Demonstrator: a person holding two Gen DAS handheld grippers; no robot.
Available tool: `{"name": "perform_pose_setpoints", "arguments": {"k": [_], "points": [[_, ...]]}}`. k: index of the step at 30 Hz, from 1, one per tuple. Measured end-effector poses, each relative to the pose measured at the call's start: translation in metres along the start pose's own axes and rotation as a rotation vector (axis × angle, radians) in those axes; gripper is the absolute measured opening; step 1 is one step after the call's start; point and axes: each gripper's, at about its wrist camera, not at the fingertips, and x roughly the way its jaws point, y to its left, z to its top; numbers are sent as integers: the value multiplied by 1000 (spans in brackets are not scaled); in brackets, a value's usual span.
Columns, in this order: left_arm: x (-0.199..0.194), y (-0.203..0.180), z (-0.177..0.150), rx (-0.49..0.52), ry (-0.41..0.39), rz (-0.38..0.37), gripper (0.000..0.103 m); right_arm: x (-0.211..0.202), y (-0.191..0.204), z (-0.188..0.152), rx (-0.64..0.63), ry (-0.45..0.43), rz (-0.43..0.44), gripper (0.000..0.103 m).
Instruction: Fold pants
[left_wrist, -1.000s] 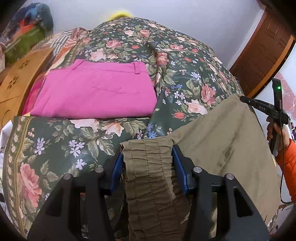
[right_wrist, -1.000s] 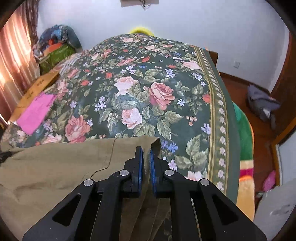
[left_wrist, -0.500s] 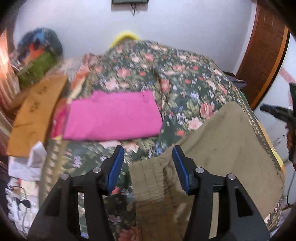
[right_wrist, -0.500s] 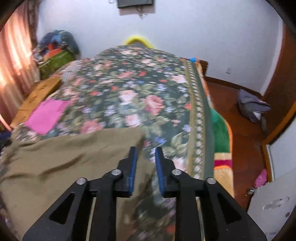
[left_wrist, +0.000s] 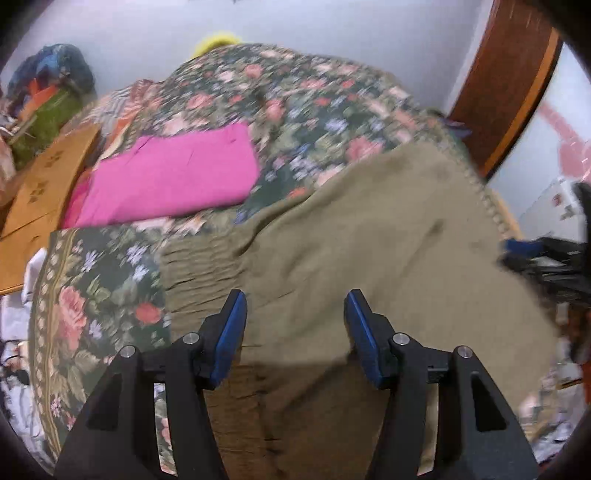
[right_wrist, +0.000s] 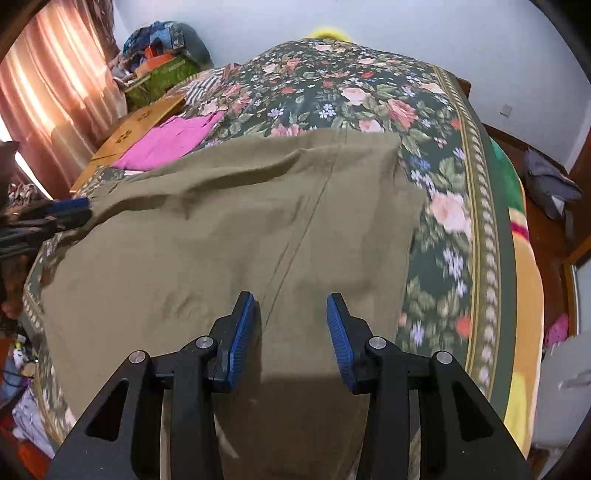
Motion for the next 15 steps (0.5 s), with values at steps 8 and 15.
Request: {"name": "perform_pose_setpoints", "arguments": {"k": [8, 15], "points": [[-2, 36, -16, -52, -5, 66, 74, -24, -10, -38, 33, 7, -45, 39], [-51, 42, -21, -78, -70, 95, 73, -49, -13, -43, 18, -1, -134, 39]]}}
